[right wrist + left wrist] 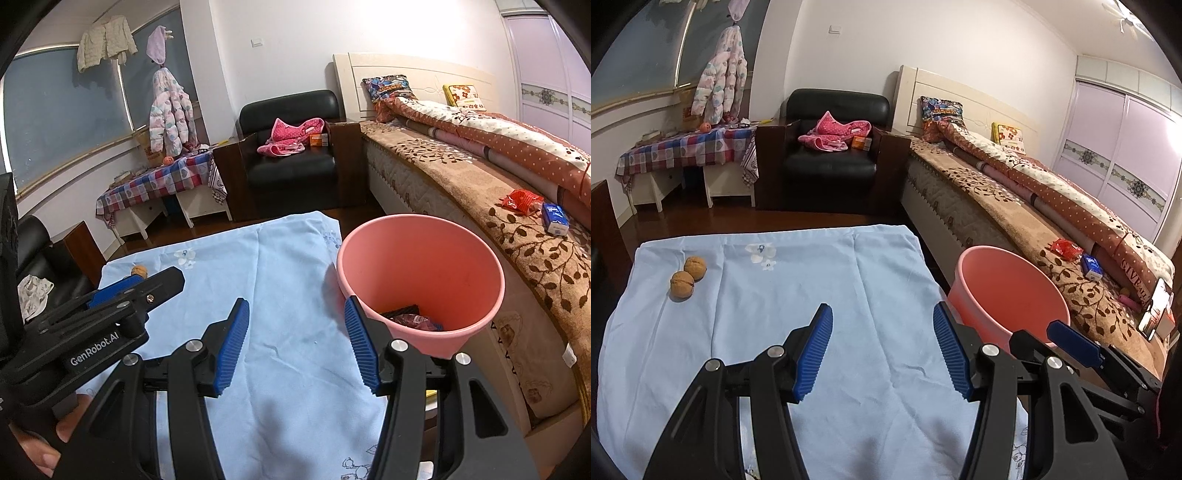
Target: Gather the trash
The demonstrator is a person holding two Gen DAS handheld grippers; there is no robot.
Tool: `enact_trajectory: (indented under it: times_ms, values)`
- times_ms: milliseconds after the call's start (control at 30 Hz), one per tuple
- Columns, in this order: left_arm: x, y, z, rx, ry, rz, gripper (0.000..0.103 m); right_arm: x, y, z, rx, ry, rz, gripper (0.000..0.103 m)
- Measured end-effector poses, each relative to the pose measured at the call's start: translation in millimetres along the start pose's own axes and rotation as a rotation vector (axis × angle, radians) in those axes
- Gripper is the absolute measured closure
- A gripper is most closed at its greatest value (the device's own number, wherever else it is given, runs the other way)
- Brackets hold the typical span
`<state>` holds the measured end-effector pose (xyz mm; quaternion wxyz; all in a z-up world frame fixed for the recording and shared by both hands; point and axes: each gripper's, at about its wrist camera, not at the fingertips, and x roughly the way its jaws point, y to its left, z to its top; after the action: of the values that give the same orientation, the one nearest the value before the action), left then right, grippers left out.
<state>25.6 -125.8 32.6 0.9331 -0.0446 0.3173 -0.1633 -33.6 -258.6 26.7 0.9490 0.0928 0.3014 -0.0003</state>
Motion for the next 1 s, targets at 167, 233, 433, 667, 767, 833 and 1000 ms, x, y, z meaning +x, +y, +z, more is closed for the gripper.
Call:
enact_trajectory:
  times_ms: [167,233,433,667,767,833,1000]
  values:
    - [0.7,0.1,-0.4,0.001,0.001,0.000,0.047,1.0,-0.1,-0.5,0.001,0.000,-0.001,0.049]
    - [1.1,0.4,-1.1,0.002,0.003,0.001,0.047,1.1,-0.3,-0.5,0.001,0.001,0.000,0.049]
    - [2.4,0.6,-3.1,0.008,0.007,0.002,0.047,0.9,-0.1,-0.3,0.000,0.001,-0.001,0.049]
    - [3.4,-0.5,-3.9,0.010,0.007,0.000,0.047,2.0,-1.7,-1.5,0.004,-0.002,-0.003,0.049]
    - [3.4,-0.9,-3.7,0.010,0.007,0.001,0.047,2.1,-2.0,-1.4,0.004,-0.001,-0.003,0.049]
    - [3.6,-0.3,-4.8,0.010,0.008,0.001,0.047,2.2,-2.1,-1.4,0.004,0.000,-0.003,0.049]
    - [3.4,-1.0,-4.3,0.011,0.009,0.003,0.047,2.0,-1.9,-1.2,0.005,0.000,-0.005,0.049]
